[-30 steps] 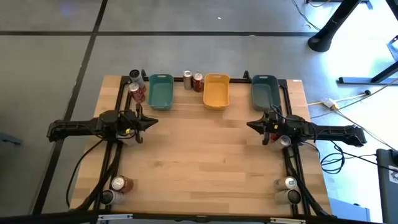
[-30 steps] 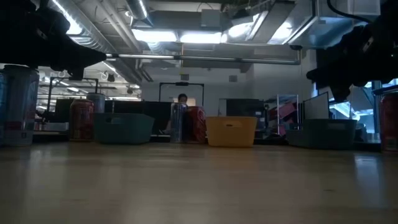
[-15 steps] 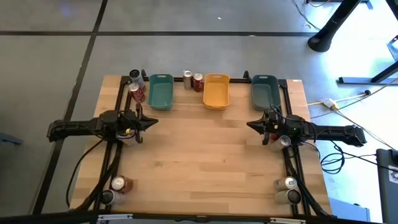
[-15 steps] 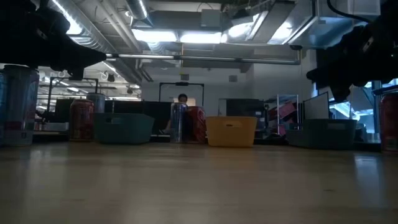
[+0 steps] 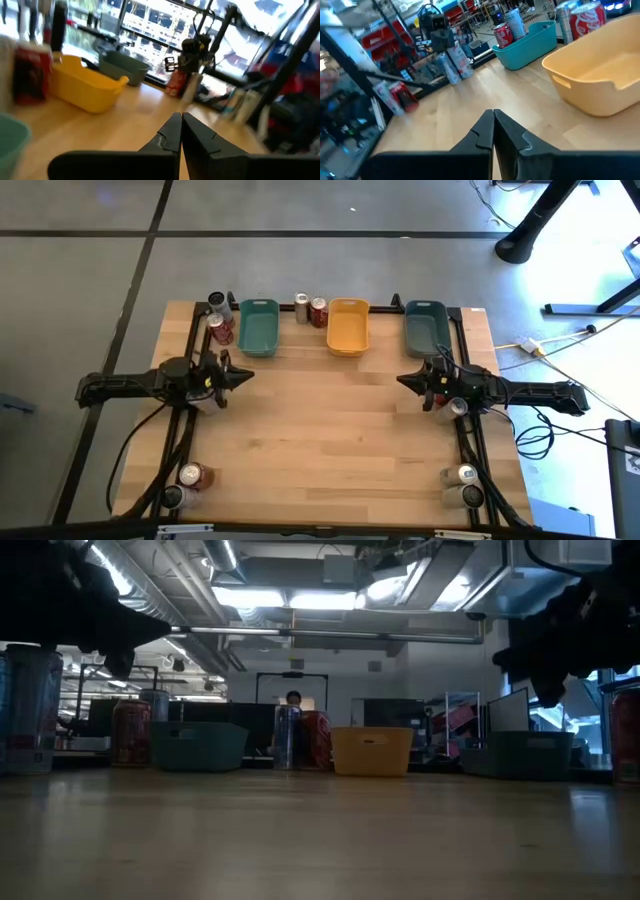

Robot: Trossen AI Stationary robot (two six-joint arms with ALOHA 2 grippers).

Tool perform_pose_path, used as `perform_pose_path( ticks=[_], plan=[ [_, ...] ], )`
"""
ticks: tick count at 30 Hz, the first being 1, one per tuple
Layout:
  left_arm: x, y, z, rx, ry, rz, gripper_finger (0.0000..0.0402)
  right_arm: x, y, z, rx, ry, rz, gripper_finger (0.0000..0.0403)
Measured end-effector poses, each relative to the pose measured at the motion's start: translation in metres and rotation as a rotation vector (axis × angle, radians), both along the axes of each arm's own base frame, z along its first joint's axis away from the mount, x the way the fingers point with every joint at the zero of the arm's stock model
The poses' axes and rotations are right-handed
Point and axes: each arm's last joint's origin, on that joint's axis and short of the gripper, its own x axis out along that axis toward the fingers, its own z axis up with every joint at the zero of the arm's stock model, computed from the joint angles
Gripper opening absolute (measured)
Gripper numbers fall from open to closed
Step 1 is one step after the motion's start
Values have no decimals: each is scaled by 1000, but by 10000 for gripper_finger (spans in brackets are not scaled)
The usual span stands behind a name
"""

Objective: Sort soda cans
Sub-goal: Put the top left red soda can into the green bin

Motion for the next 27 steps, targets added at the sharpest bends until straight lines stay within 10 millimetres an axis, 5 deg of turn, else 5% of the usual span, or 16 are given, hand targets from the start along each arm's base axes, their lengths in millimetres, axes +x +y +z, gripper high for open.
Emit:
perform_pose_path(
  ticks=[4, 13, 21, 27],
  plan=[
    [0, 0, 1, -100, -25, 1, 4, 0, 0, 0, 5, -1, -1, 10],
    [-3, 2, 22, 81, -185, 82, 4, -1, -3, 11, -211, -29, -91, 10],
    [-17, 5, 72, 266, -270, 251, 4, -4, -7, 33, -418, -167, -266, 10],
    [-8, 10, 109, 350, -109, 443, 4, 1, -7, 32, -446, -136, -279, 10]
  ],
)
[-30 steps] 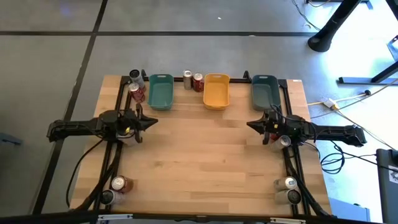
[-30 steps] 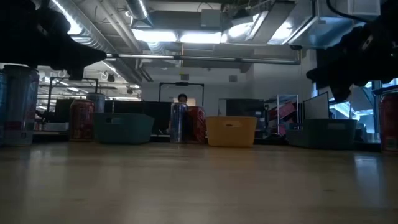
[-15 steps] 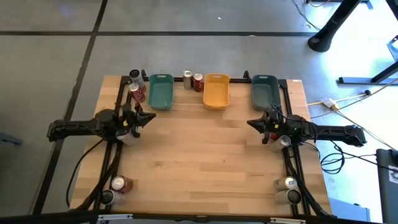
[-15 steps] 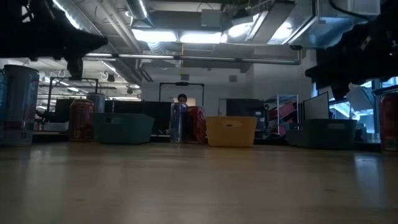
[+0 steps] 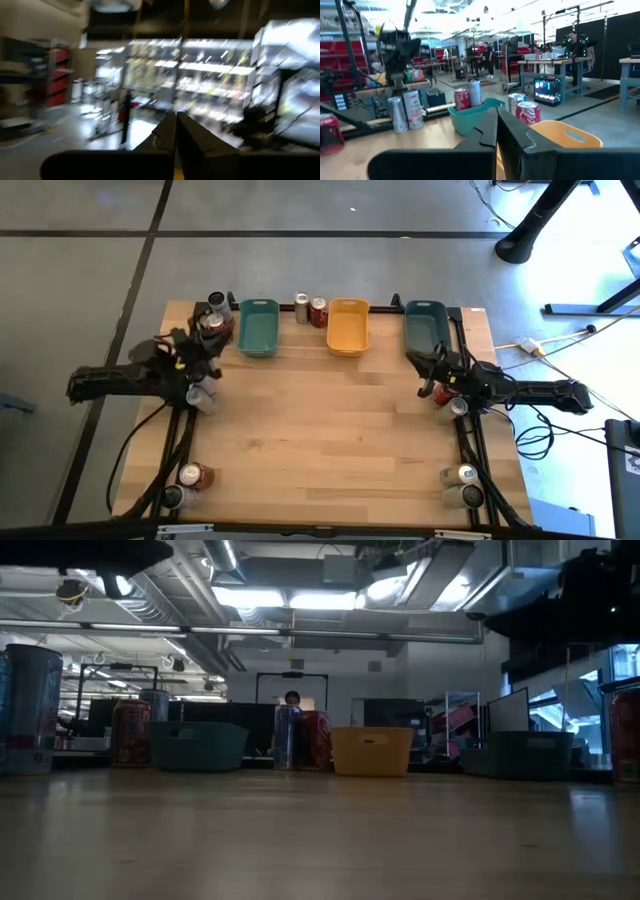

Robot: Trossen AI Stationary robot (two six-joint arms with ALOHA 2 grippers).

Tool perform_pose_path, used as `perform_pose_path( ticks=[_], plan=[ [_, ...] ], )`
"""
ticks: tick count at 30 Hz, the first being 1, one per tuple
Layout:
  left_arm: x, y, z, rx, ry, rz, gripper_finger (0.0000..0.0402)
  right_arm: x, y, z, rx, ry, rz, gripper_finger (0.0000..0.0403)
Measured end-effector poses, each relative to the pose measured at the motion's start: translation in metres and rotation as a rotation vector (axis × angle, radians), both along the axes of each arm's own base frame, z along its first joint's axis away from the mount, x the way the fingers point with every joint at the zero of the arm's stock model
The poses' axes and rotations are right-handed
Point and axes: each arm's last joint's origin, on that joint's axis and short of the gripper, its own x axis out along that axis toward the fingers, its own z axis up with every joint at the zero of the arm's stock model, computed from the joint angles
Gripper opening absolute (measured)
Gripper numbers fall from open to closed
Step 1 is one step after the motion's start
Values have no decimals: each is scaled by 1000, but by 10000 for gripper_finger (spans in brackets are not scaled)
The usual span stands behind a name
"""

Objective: Sort soda cans
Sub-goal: Put the top left red soda can into the green bin

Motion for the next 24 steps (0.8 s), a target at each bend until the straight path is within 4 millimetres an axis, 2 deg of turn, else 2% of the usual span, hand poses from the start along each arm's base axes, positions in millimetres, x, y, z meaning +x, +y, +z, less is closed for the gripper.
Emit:
perform_pose_path(
  ticks=[6, 11, 18, 24],
  plan=[
    [26, 8, 35, -89, 241, 263, 4, 2, 2, -1, -12, 20, 66, 10],
    [38, 14, 77, -146, 356, 440, 4, 2, 2, -1, -12, 19, 84, 10],
    [35, 27, 120, -273, 434, 567, 4, 3, 2, -2, 12, 16, 88, 10],
    [27, 36, 139, -359, 498, 649, 4, 3, 2, -2, 14, 20, 89, 10]
  ],
)
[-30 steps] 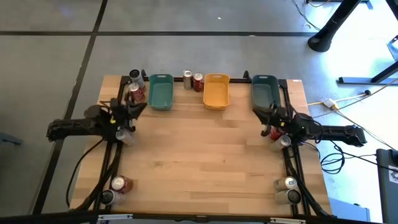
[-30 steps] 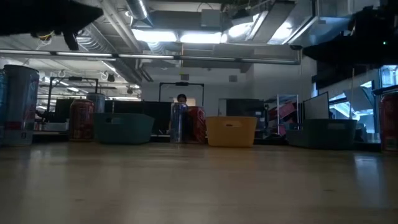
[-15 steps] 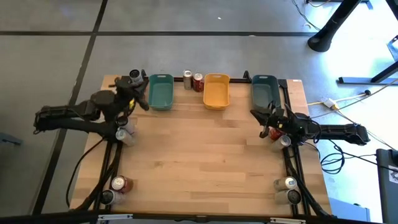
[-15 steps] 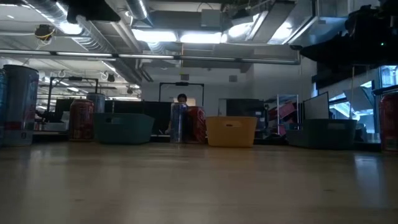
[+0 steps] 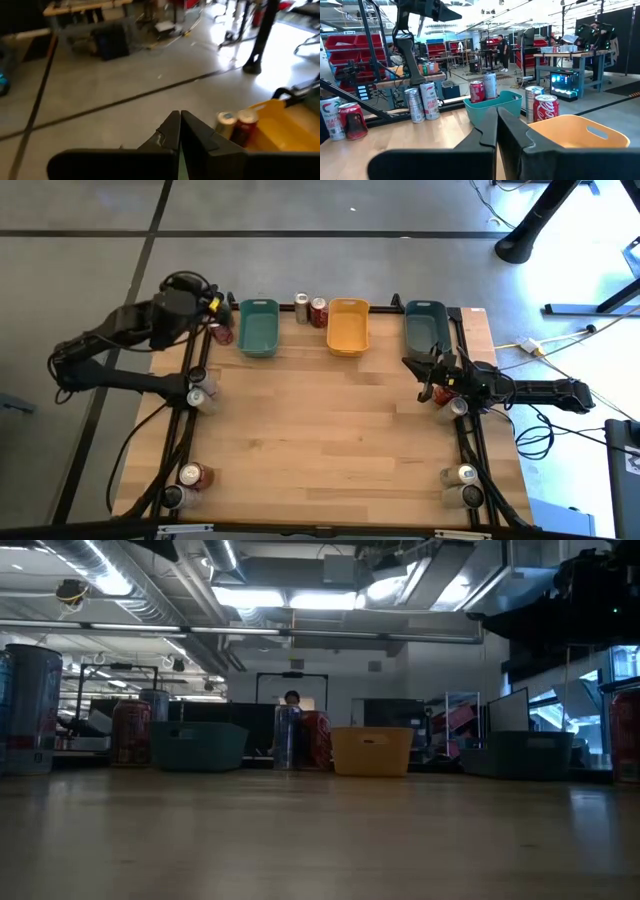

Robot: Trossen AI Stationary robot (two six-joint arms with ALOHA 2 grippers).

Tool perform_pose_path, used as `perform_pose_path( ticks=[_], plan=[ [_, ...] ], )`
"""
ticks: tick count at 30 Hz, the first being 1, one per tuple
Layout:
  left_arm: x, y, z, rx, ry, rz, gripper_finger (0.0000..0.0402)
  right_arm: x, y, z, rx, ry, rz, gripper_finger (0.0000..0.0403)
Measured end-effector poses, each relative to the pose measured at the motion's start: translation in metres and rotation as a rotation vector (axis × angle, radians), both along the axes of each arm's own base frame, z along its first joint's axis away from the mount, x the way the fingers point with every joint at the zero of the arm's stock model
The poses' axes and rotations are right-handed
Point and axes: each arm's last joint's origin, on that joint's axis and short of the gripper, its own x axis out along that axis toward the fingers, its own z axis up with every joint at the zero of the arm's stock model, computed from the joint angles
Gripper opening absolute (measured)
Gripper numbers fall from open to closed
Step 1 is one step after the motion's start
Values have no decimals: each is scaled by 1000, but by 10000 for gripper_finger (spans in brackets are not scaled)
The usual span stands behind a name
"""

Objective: Sort soda cans
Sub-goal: Put the top left red soda can into the green bin

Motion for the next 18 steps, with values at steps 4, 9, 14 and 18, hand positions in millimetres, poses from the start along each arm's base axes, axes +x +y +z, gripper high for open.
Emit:
perform_pose_path(
  ticks=[4, 9, 14, 18],
  plan=[
    [-6, 10, 2, -83, 45, 65, 4, 0, 0, -2, 3, 18, -7, 10],
    [-4, 23, -10, -257, 91, 58, 4, 0, -1, -3, 7, 28, -32, 10],
    [2, 35, -21, -332, 191, 95, 4, 0, -1, -3, 7, 27, -34, 10],
    [3, 43, -24, -358, 201, 127, 4, 0, -1, -4, 7, 37, -34, 10]
  ],
)
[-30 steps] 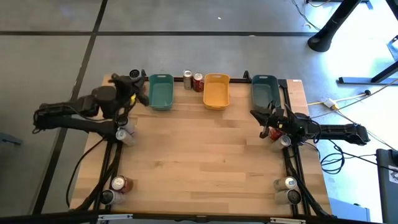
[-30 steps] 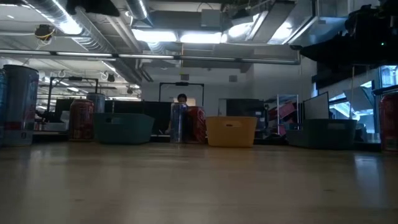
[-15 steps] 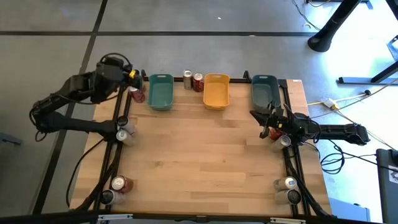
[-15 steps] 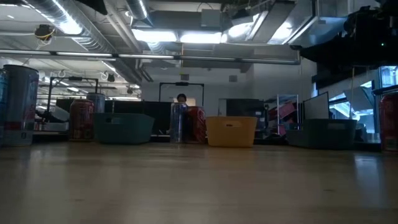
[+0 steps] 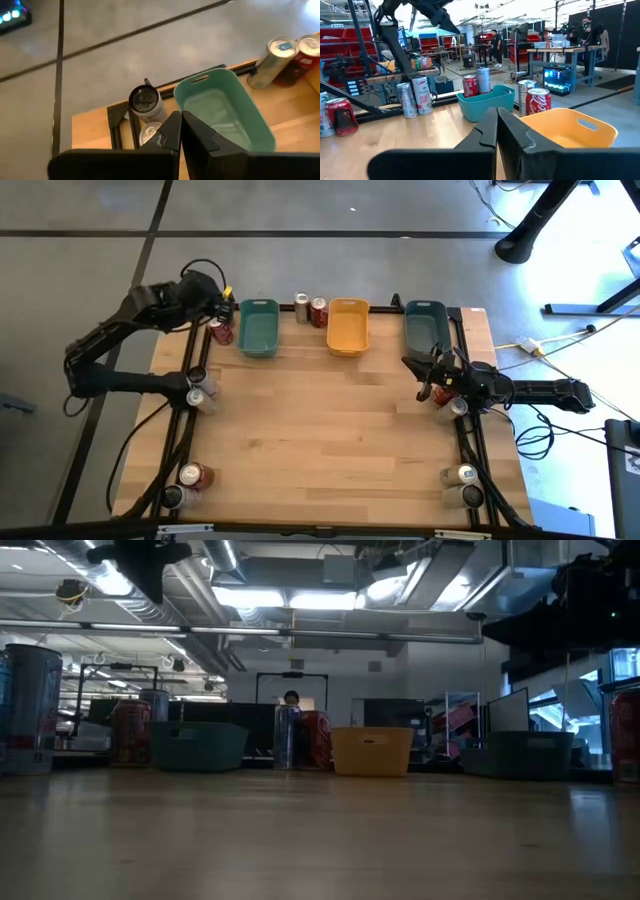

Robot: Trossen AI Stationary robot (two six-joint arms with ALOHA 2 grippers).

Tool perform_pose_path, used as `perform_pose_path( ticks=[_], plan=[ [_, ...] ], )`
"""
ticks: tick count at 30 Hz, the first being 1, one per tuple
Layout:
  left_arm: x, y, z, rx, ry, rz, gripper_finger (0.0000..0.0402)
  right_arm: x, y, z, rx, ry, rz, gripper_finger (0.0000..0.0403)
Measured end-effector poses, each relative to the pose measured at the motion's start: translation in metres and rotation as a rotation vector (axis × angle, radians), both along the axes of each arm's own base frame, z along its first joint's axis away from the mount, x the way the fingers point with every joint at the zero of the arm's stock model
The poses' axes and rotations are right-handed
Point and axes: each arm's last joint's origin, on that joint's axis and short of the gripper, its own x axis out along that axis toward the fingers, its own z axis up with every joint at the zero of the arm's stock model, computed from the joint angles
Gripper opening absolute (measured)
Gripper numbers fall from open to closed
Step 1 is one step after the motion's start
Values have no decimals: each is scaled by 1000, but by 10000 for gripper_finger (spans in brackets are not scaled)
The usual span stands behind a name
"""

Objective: Sort soda cans
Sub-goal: Put the top left red soda can into the green bin

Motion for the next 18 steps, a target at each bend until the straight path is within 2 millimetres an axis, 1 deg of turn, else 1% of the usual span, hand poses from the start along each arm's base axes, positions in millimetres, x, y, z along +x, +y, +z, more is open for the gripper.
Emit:
perform_pose_path(
  ticks=[9, 11, 14, 18],
  plan=[
    [-6, 14, -4, -111, -37, -7, 5, 0, 0, -4, 28, 35, 3, 10],
    [-8, 16, -4, -121, -43, -5, 15, 0, 0, -4, 29, 34, 3, 10],
    [-9, 18, -4, -123, -37, -12, 57, 0, 0, -4, 29, 34, 3, 10],
    [-11, 21, -3, -115, -35, -6, 138, 0, 0, -4, 29, 36, 3, 10]
  ],
)
